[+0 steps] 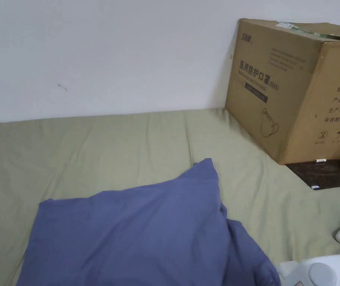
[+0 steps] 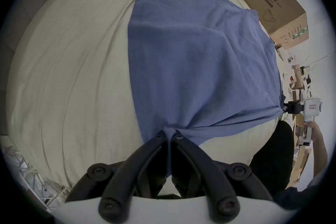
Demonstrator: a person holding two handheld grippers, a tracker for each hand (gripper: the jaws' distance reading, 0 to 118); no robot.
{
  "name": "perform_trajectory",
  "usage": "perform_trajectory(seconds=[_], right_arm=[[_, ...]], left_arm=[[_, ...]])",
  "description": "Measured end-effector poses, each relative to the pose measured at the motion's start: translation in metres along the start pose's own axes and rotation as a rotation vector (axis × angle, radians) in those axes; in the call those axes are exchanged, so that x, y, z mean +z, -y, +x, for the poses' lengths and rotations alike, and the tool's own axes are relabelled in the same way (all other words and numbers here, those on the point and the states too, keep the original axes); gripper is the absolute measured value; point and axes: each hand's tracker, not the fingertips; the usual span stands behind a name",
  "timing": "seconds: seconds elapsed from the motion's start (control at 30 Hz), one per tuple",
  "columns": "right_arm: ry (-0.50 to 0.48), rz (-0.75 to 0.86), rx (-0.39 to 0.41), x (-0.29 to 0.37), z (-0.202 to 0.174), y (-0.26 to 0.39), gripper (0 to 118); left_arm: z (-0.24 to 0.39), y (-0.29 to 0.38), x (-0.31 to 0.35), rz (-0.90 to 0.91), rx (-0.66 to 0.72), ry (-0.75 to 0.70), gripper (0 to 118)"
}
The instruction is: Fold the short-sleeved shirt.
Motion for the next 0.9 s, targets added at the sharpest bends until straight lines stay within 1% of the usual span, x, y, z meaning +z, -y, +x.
perform_trajectory(seconds=[0.17,0.23,0.27,0.3,0.33,0.37,0.4,0.43,0.47,0.5,0.57,0.63,0.7,0.8,0.83,0.87,0.9], right_arm=[[0.012,-0.015,0.012,-0.003,-0.002,0.004,0],[0.015,-0.011,-0.018,-0.006,0.0,0.003,5],[0.018,0.001,-0.036,-0.005,0.0,0.004,11],[0.039,0.025,-0.047,-0.003,0.001,0.007,29],[0.076,0.052,-0.052,-0.001,-0.001,0.01,47],[0.131,0.082,-0.072,0.004,-0.001,0.014,72],[0.133,0.118,-0.095,0.012,0.0,0.019,99],[0.085,0.156,-0.118,0.022,0.001,0.023,105],[0.042,0.189,-0.144,0.033,0.0,0.026,105],[0.015,0.226,-0.175,0.045,-0.002,0.029,105],[-0.005,0.315,-0.222,0.067,-0.007,0.032,105],[-0.028,0.414,-0.242,0.086,-0.015,0.033,105],[-0.036,0.518,-0.219,0.102,-0.031,0.034,105],[0.015,0.6,-0.16,0.114,-0.059,0.037,104],[0.02,0.63,-0.153,0.116,-0.066,0.039,102],[0.013,0.667,-0.143,0.117,-0.074,0.042,91],[-0.014,0.706,-0.126,0.12,-0.08,0.045,56]], left_arm=[[0.004,-0.001,-0.001,-0.044,-0.012,-0.02,2],[0.004,-0.002,-0.002,-0.044,0.013,-0.028,3],[0.004,-0.001,-0.003,-0.038,0.025,-0.025,4],[0.004,0.0,-0.002,-0.032,0.036,-0.023,8],[0.004,0.001,0.001,-0.025,0.048,-0.008,17],[0.003,0.002,0.005,-0.015,0.061,0.012,38],[0.004,0.006,0.01,-0.011,0.072,0.04,84],[0.006,0.009,0.015,-0.014,0.074,0.046,108],[0.007,0.011,0.023,0.021,0.071,0.073,112],[0.009,0.012,0.034,0.061,0.061,0.092,108],[0.013,0.014,0.051,0.116,0.064,0.095,109],[0.02,0.014,0.07,0.223,0.06,0.092,109],[0.031,0.017,0.092,0.39,0.053,0.098,109],[0.053,0.024,0.118,0.578,0.067,0.045,109],[0.058,0.027,0.123,0.618,0.076,0.028,107],[0.062,0.029,0.128,0.652,0.085,0.015,101],[0.065,0.032,0.132,0.673,0.09,0.016,80]])
